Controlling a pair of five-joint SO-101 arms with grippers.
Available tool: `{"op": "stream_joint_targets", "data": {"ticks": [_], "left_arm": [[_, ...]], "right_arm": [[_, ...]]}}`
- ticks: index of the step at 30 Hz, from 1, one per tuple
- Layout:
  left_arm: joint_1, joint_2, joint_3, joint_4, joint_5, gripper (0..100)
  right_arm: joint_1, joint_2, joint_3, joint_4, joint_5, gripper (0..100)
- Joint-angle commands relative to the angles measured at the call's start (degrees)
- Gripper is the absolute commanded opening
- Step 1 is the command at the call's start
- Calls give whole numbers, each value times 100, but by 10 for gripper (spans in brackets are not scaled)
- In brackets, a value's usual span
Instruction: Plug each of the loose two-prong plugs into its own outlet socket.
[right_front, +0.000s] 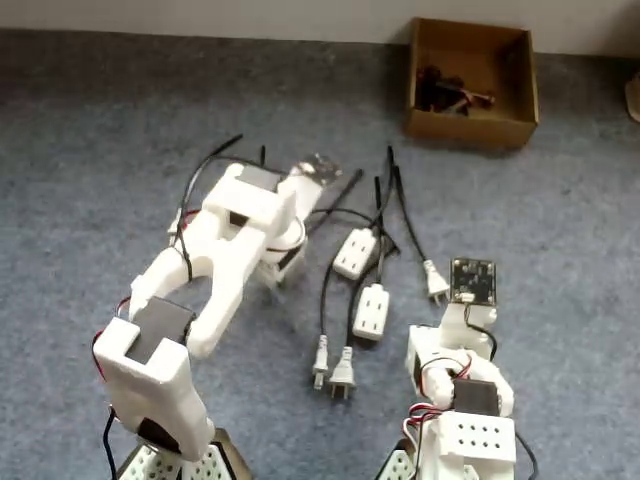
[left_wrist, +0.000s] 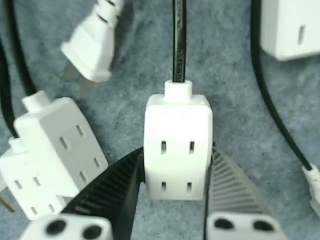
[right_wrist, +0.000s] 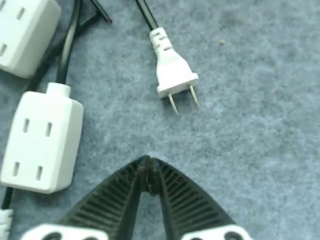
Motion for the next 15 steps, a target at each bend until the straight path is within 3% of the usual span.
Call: {"op": "stream_joint_targets", "data": {"ticks": [1, 5, 9, 15], "left_arm": [[-40, -145, -462, 53, 316, 88], [13, -110, -462, 53, 325, 88], [497, -92, -233, 44, 255, 88], [884, -92, 136, 9, -369, 88]], "right_arm": [[66, -40, 356, -145, 62, 6], [66, -40, 356, -145, 62, 6], [66, -40, 356, -145, 62, 6], [66, -40, 356, -145, 62, 6]]}}
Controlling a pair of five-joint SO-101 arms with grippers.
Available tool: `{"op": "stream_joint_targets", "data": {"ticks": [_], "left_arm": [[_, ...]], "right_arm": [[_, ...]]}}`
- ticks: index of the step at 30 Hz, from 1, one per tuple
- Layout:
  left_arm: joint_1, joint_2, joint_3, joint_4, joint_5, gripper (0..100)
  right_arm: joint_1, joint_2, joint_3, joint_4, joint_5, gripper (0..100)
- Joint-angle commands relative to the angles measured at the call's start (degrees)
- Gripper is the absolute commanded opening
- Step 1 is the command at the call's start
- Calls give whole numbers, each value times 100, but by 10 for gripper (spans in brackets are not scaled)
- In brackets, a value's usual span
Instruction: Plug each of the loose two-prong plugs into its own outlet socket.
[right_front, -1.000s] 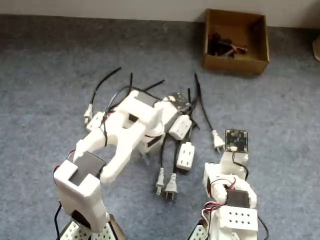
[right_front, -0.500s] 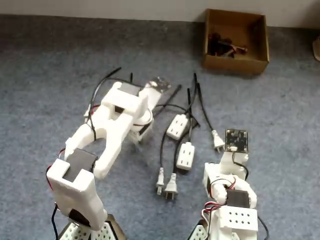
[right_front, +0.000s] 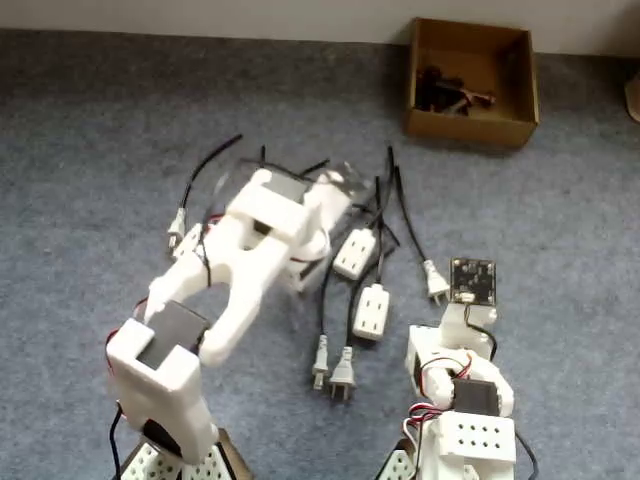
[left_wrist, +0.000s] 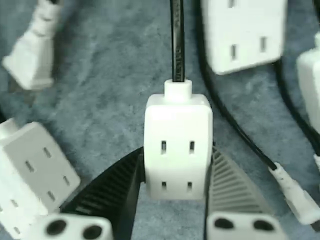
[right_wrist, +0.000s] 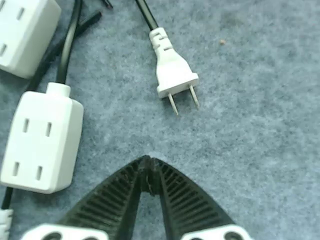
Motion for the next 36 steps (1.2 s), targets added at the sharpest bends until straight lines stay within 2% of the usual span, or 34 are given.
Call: {"op": "stream_joint_targets", "data": {"ticks": [1, 18, 21, 25, 28, 36], "left_arm": [[84, -92, -13, 9, -158, 88], [-646, -145, 57, -202, -141, 88], [-708, -163, -321, -141, -132, 88], [-743, -163, -1244, 686, -132, 88], [-1007, -163, -1886, 1178, 97, 88], [-2018, -154, -2545, 1354, 132, 88]], "right_arm": [[66, -40, 356, -145, 62, 6], [66, -40, 356, -145, 62, 6], [66, -40, 356, -145, 62, 6], [66, -40, 356, -145, 114, 6], [66, -40, 356, -145, 501, 6], [66, -40, 356, -145, 580, 6]]}}
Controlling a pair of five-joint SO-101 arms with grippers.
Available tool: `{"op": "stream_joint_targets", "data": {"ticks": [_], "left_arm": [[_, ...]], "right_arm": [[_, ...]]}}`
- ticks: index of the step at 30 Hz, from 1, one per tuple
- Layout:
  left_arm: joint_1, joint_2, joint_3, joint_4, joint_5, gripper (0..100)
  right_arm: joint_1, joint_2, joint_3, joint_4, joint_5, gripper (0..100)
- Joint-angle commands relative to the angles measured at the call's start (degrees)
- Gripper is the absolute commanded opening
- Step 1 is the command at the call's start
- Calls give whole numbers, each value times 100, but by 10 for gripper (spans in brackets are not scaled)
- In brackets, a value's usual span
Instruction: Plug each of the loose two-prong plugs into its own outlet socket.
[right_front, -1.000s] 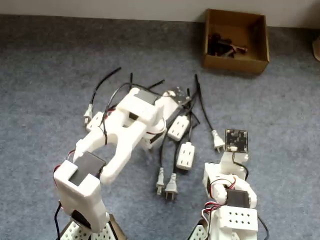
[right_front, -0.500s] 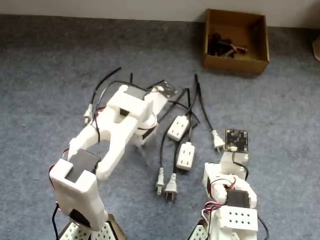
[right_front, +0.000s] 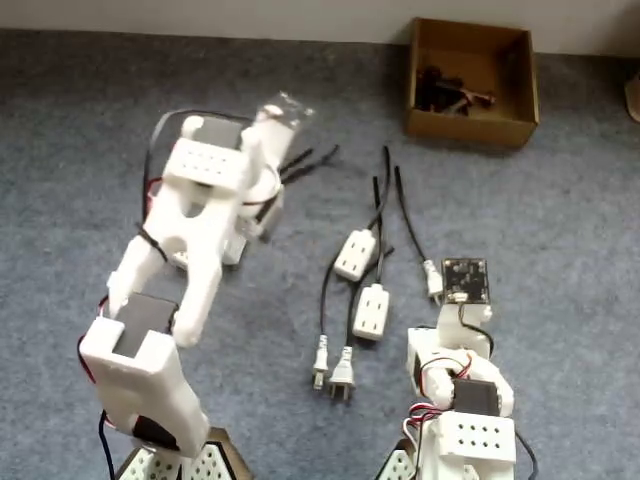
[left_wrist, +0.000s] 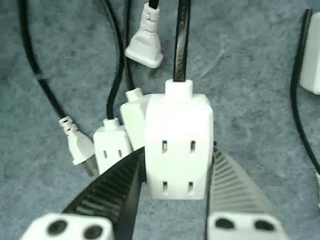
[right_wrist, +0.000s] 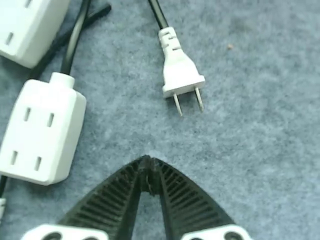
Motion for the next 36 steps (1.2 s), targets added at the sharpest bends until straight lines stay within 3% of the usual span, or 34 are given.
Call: {"op": "stream_joint_targets", "data": {"ticks": [1, 11, 18, 36], "left_arm": [[-338, -163, -541, 105, 70, 88], [-224, -163, -1631, 1002, 70, 88], [593, -101, -892, 976, 70, 88], [1191, -101, 1666, -1143, 79, 88]], "right_arm": [[66, -40, 347, -145, 79, 6], [66, -40, 347, -145, 79, 6], [66, -40, 347, -145, 79, 6], [66, -40, 347, -145, 105, 6]]}}
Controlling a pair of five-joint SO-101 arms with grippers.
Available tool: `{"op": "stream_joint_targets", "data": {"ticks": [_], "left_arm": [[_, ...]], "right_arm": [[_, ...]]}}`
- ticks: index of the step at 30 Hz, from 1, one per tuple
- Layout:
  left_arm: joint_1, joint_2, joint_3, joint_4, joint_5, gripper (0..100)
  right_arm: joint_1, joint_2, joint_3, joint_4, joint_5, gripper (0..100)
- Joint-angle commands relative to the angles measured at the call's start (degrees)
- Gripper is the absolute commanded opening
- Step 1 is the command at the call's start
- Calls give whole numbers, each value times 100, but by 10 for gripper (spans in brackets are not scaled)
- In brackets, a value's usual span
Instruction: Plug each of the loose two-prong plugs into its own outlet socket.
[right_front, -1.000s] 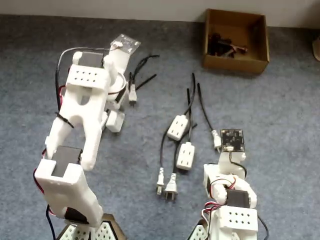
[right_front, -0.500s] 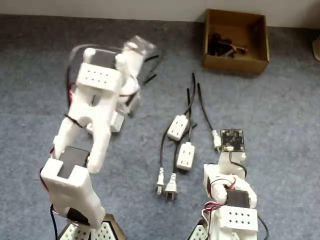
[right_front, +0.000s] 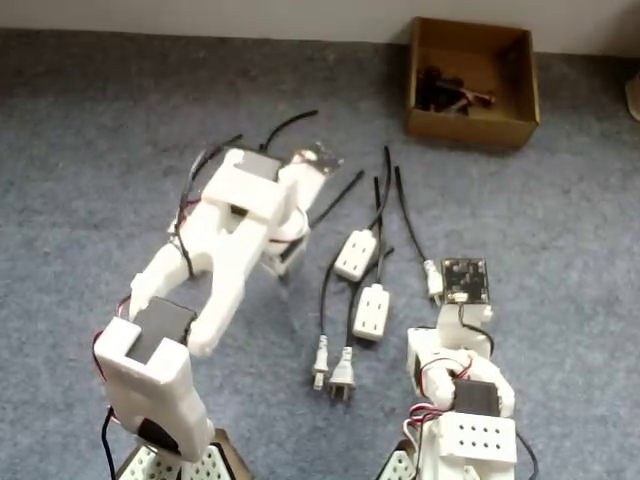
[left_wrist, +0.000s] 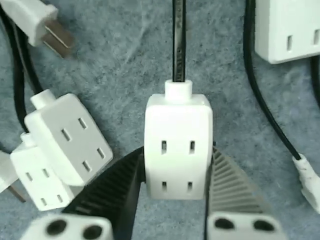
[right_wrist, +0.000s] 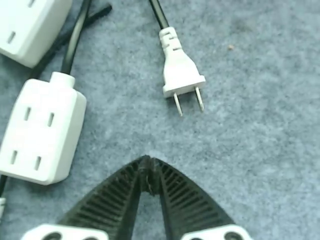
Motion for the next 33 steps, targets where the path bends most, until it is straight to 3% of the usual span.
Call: {"op": "stream_joint_targets", "data": {"ticks": [1, 17, 25, 29, 33], "left_arm": [[198, -101, 145, -475, 53, 88], [303, 145, 418, -1037, 53, 88], [453, 734, -101, -879, 53, 93], [444, 866, -356, -686, 53, 168], [444, 884, -708, -510, 53, 179]], "right_arm": [[66, -40, 347, -145, 88, 6], [66, -40, 347, -145, 88, 6], [66, -40, 347, -145, 88, 6], [66, -40, 347, -145, 88, 6], [66, -40, 347, -145, 88, 6]]}}
